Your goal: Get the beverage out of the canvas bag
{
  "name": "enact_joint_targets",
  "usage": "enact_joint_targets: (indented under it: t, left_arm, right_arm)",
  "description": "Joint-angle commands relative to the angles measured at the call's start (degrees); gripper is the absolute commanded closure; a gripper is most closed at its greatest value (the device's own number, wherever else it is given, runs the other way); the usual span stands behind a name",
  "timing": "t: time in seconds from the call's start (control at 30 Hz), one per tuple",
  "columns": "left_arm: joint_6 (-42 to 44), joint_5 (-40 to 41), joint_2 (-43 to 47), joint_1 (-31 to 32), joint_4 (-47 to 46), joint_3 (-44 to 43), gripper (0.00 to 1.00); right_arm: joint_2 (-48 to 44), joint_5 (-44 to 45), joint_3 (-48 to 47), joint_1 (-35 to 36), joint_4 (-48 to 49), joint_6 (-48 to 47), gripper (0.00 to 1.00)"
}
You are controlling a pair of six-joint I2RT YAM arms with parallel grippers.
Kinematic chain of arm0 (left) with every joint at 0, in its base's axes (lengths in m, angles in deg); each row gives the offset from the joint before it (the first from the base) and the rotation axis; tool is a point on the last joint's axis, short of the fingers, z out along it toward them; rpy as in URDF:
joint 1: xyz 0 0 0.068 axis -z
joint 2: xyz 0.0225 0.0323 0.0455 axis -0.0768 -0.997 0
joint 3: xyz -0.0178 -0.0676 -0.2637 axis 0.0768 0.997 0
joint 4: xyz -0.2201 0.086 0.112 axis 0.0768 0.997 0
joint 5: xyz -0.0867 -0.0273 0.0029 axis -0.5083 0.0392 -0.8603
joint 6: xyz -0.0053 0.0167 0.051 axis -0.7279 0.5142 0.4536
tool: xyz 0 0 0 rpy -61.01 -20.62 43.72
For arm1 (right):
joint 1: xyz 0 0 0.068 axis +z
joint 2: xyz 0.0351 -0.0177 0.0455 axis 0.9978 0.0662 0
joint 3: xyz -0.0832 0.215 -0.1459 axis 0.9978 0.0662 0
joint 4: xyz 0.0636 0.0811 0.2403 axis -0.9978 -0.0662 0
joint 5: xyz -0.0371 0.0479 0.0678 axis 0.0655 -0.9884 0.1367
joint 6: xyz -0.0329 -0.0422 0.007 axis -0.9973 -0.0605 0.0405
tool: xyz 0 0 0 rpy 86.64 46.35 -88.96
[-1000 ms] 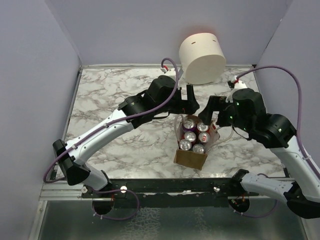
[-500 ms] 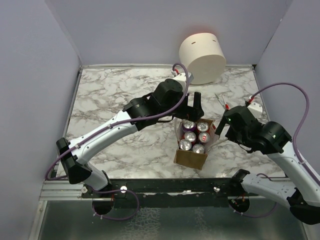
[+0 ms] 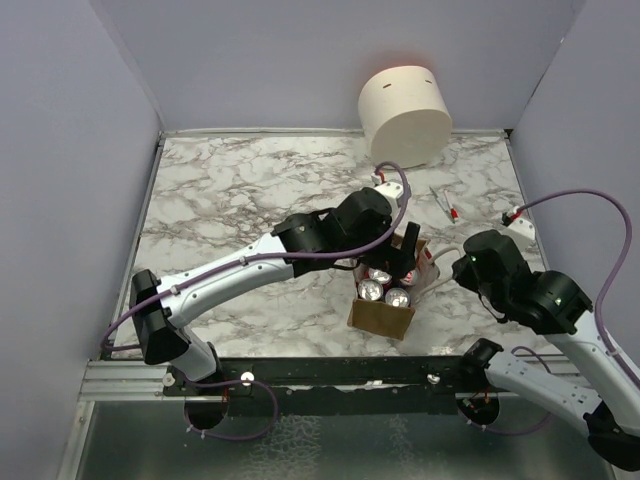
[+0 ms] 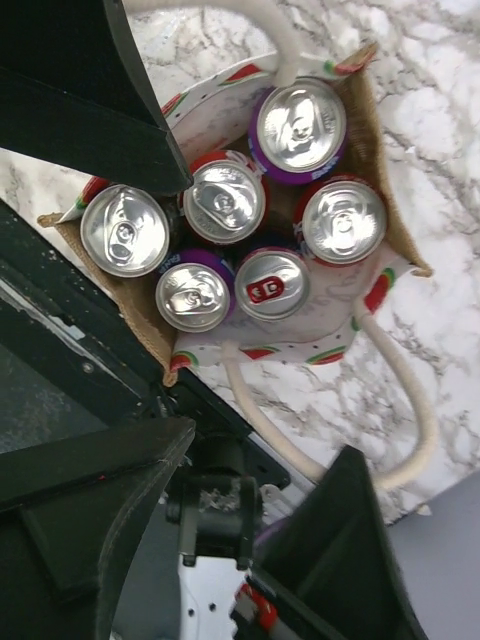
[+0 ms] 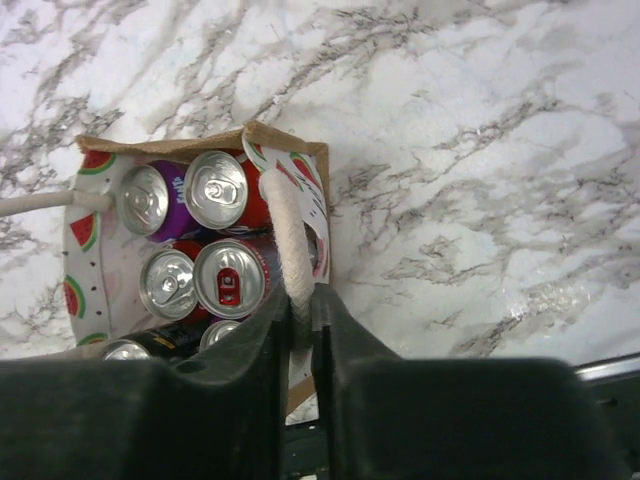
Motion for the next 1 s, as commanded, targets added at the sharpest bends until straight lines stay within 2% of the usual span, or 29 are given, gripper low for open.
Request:
enact_joint_targets:
  t: [0.0,0.17,0.33,0.6,0.97]
  left_arm:
    - [-1.27,0.75,-0.74,1.07,-0.10,2.98,0.04]
    - [-2.95,4.18,-3.09,2.42,2.56,3.76,0.07]
    - [-6.44,9.57,-10.70,5.01,14.70,-4.10,0.08]
    - [-7.94,13.52,-18.46,6.54,23.40,-10.53,0.09]
    - [-8.82,17.63,-21.92,11.20,32.25,-14.57,0.09]
  right_arm:
    - [-2.68,-1.14,0.63,0.16,7.44,-5.02,0.92]
    - [-6.20,-2.43,3.83,0.16,14.98,-9.97,0.93]
    - [-5.39,-5.13,2.99,0.16,17.25,-13.00,0.93]
    - [-4.97,-4.86,4.33,0.16,17.04,-15.14,0.94]
    - [-4.55,-4.83,3.72,0.16,17.39,-19.72,0.93]
